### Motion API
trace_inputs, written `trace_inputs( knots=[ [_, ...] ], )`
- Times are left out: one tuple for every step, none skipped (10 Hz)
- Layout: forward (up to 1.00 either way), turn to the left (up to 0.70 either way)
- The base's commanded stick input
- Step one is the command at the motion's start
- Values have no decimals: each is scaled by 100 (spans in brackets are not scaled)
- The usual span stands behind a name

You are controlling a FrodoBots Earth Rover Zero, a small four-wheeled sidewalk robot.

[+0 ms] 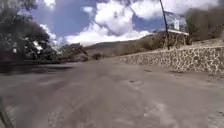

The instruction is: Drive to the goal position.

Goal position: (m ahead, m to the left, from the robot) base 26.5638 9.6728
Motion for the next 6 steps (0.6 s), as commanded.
trace_inputs(
  knots=[
    [70,0],
    [70,0],
    [70,0],
    [70,0],
    [70,0],
    [70,0]
  ],
)
